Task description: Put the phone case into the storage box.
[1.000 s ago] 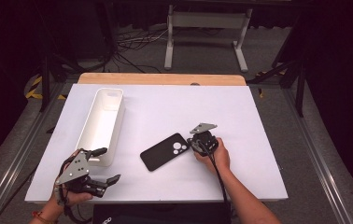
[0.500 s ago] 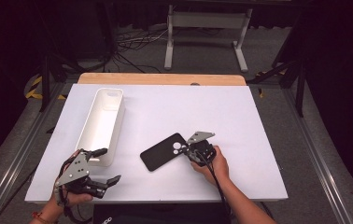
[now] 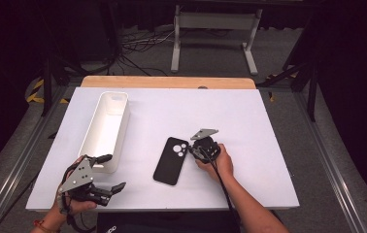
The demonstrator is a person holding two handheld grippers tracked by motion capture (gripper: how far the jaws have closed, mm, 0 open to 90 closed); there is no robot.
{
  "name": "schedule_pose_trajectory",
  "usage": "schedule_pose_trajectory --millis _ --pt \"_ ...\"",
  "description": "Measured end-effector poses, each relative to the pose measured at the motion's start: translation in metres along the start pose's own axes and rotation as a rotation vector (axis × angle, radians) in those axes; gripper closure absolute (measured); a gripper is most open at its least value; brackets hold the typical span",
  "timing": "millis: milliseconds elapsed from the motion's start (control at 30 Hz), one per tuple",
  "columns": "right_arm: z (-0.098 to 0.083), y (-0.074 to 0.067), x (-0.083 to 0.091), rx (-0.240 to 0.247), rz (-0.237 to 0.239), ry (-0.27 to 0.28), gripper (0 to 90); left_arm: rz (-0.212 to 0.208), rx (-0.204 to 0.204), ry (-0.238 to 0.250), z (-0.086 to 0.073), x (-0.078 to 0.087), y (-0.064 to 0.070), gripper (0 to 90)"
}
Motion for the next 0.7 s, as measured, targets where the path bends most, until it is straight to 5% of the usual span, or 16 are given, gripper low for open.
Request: schedule_pose_trajectory --millis 700 --pt "0.022 0.004 -0.011 0.022 0.009 0.022 90.0 -0.001 -0.003 -0.001 -0.001 -0.002 0.0 6.3"
Point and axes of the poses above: each handheld gripper's, and its own axes: x roughly backward along the jaws, z roughly out of its top, y roughly to its right, the point moved 5 cm from there along -x, roughly forward along the jaws, and after that the axes turned 11 degrees about -y, right-handed, at the moved point
